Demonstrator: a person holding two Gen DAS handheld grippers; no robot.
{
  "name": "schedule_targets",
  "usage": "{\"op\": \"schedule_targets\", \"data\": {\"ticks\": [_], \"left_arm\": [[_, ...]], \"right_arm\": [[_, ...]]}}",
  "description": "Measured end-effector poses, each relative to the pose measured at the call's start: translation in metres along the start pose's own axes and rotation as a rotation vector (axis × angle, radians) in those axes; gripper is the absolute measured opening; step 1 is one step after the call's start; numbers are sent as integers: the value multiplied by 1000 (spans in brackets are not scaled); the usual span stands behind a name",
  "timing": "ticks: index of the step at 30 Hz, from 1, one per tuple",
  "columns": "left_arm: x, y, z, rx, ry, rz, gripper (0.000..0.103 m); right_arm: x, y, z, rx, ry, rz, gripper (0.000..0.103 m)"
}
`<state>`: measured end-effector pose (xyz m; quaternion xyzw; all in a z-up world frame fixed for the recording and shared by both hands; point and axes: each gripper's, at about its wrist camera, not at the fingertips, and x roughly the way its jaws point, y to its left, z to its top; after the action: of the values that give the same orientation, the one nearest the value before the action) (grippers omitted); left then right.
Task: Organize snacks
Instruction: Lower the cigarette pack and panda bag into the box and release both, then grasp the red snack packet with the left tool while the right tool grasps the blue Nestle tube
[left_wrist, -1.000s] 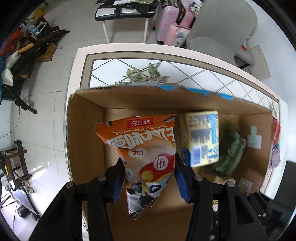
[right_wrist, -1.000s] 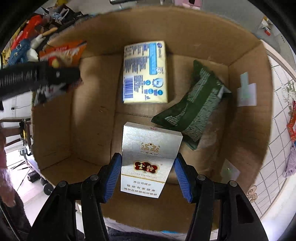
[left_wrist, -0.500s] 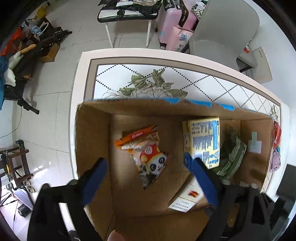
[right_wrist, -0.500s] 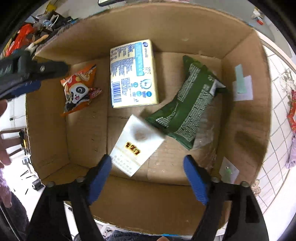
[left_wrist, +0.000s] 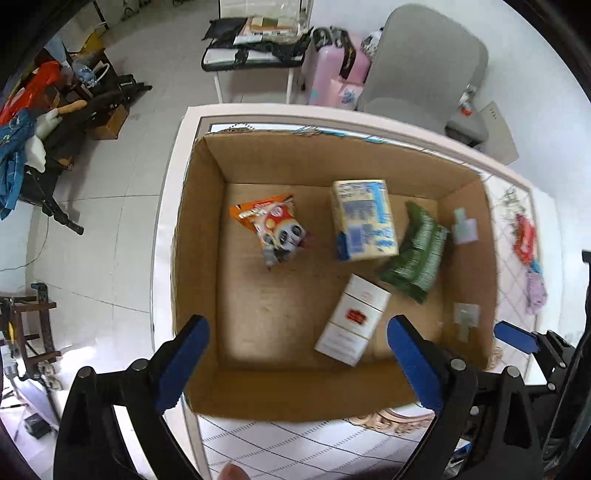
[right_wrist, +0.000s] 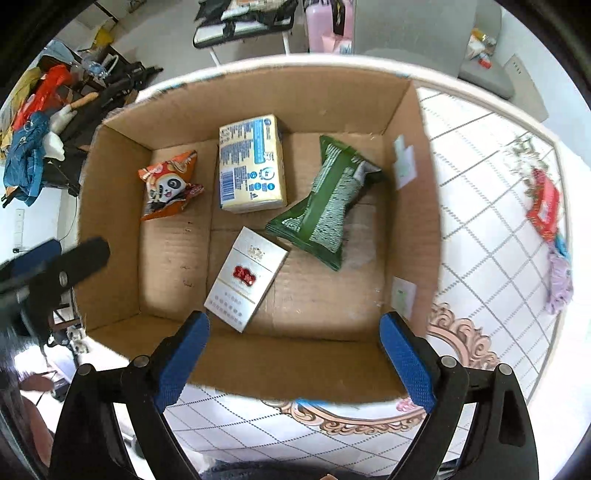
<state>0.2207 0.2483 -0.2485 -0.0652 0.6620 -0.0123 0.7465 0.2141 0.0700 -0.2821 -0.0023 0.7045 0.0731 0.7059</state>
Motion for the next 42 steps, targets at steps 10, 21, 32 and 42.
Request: {"op": "schedule_targets", "data": {"ticks": [10,21,32,42], "left_arm": [[-77,-14,-44,-1,-133,35,99],[-137,-20,-82,-11,-205,36,99],[-148,-49,-92,-1,-204,42,99],[-89,-184,-23,141,-148,-42,99]], "right_arm": [[-95,-8,-49,-2,-126,1,96],[-165,-7,-94,-61,-231,14,96],[-171,-40,-100,-29,-216,131,96],[-159,-221,-71,250,-208,12,96]]}}
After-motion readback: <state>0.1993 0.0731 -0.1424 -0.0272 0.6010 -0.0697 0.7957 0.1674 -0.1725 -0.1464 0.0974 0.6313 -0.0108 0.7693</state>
